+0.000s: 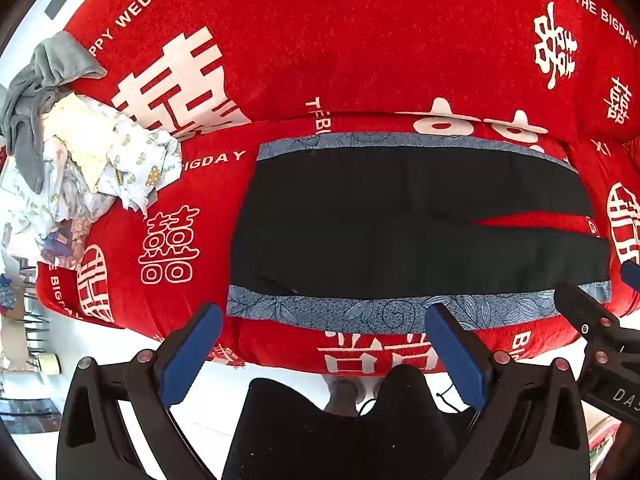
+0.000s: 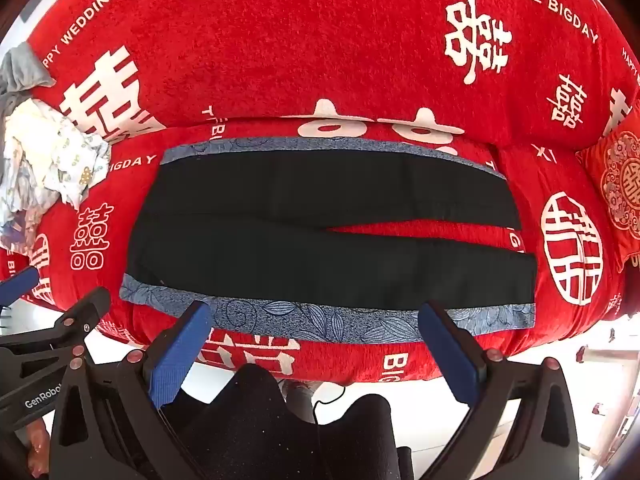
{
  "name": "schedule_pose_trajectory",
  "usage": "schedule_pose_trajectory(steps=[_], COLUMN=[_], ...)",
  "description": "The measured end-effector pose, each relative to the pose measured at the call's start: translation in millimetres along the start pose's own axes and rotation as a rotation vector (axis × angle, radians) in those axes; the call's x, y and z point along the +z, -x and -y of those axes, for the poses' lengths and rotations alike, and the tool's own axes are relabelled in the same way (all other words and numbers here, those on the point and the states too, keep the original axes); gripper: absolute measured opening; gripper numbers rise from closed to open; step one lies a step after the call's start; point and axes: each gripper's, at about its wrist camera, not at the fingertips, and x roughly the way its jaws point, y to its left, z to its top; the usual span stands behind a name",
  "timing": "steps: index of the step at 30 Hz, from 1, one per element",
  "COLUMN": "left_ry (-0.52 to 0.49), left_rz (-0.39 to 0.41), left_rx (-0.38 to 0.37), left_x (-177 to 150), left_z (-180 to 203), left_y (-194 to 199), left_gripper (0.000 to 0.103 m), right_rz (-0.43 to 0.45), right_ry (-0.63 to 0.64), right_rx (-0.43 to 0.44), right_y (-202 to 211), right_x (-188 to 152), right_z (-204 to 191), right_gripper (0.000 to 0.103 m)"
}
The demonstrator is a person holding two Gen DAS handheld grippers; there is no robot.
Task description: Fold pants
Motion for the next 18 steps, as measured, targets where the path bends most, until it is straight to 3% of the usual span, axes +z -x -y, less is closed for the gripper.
schedule_pose_trajectory(steps=[18], left_ry=[0.019], left_rz=[-0.009], left_rx=[-0.020], left_x=[6], left_z=[-5], left_y=[-3], left_gripper=[0.102], right_rz=[0.001], right_ry=[0.001], right_rx=[-0.004], right_y=[-2], right_x=[1], right_z=[-1], right_gripper=[0.103])
